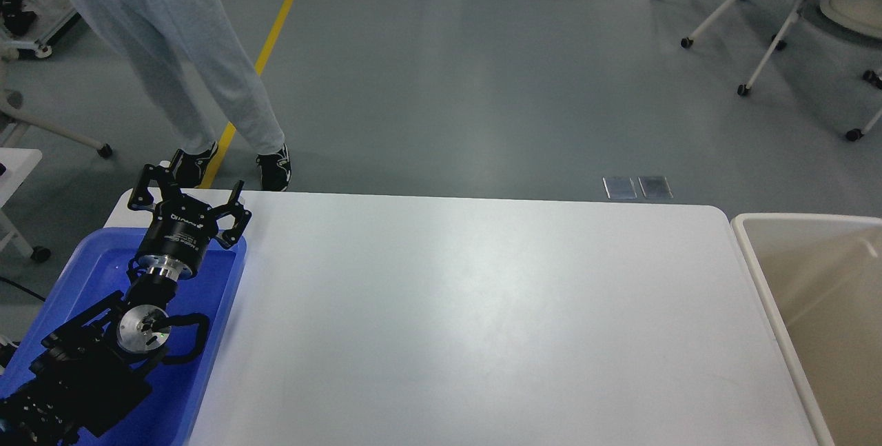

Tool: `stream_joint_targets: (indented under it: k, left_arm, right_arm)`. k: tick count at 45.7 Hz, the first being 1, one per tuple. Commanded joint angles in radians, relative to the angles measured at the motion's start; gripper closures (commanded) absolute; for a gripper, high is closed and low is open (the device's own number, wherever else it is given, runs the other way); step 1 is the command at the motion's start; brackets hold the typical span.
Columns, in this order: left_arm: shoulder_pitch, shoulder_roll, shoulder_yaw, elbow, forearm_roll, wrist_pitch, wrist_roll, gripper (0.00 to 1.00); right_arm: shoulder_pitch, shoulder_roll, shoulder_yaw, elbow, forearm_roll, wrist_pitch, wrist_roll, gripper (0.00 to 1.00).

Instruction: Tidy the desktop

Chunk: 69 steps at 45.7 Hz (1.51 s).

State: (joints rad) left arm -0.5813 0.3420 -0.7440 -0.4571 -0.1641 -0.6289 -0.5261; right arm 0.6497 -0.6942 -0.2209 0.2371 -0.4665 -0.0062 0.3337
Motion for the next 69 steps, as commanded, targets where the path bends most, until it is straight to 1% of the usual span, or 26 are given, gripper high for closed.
stream_joint_targets:
  k: [1, 11, 20, 24, 25, 27, 31, 32, 36, 41, 46, 62, 66, 69]
  left_arm:
    - [0.0, 0.0, 0.0, 0.0, 0.0, 0.0, 0.0, 0.0]
    - [0.0, 0.0, 0.0, 0.0, 0.0, 0.0, 0.0, 0.0]
    - [0.0, 0.0, 0.0, 0.0, 0.0, 0.0, 0.0, 0.0]
    - [0.0, 0.0, 0.0, 0.0, 0.0, 0.0, 0.0, 0.0]
    - [0.0, 0.0, 0.0, 0.0, 0.0, 0.0, 0.0, 0.0]
    - [0.0, 0.0, 0.0, 0.0, 0.0, 0.0, 0.0, 0.0]
    - [0.0, 0.0, 0.0, 0.0, 0.0, 0.0, 0.0, 0.0]
    - [0.0, 0.0, 0.0, 0.0, 0.0, 0.0, 0.0, 0.0]
    - [-0.002, 0.0, 0.0, 0.0, 0.0, 0.0, 0.0, 0.0]
    - [0.0, 0.0, 0.0, 0.0, 0.0, 0.0, 0.0, 0.0]
    - [-0.002, 0.0, 0.0, 0.0, 0.0, 0.0, 0.0, 0.0]
    - [-0.002, 0.0, 0.0, 0.0, 0.0, 0.0, 0.0, 0.0]
    - [0.0, 0.0, 0.0, 0.0, 0.0, 0.0, 0.0, 0.0]
    - [0.0, 0.0, 0.0, 0.0, 0.0, 0.0, 0.0, 0.0]
  right_arm:
    - [-0.058, 0.14, 0.002, -0.174, 0.045, 0.0, -0.005, 1.0]
    - [-0.056, 0.183, 0.005, -0.217, 0.045, -0.011, -0.047, 1.0]
    - [-0.056, 0.193, 0.006, -0.226, 0.045, -0.02, -0.073, 1.0]
    - [-0.055, 0.209, 0.023, -0.251, 0.046, -0.032, -0.078, 1.0]
    - [-0.055, 0.214, 0.029, -0.257, 0.045, -0.037, -0.078, 0.92]
    - [-0.055, 0.219, 0.035, -0.268, 0.046, -0.047, -0.081, 0.57]
    - [-0.051, 0.225, 0.046, -0.272, 0.052, -0.067, -0.079, 0.21]
    - [-0.05, 0.226, 0.046, -0.272, 0.052, -0.072, -0.079, 0.16]
    - [-0.05, 0.229, 0.048, -0.272, 0.062, -0.086, -0.079, 0.13]
    - [-0.05, 0.235, 0.049, -0.275, 0.078, -0.101, -0.078, 0.03]
    - [-0.055, 0.234, 0.051, -0.277, 0.124, -0.117, -0.079, 0.02]
    - [-0.05, 0.234, 0.071, -0.277, 0.178, -0.121, -0.079, 0.02]
    - [-0.048, 0.228, 0.123, -0.269, 0.221, -0.118, -0.078, 0.02]
    - [-0.048, 0.225, 0.202, -0.268, 0.235, -0.117, -0.07, 0.04]
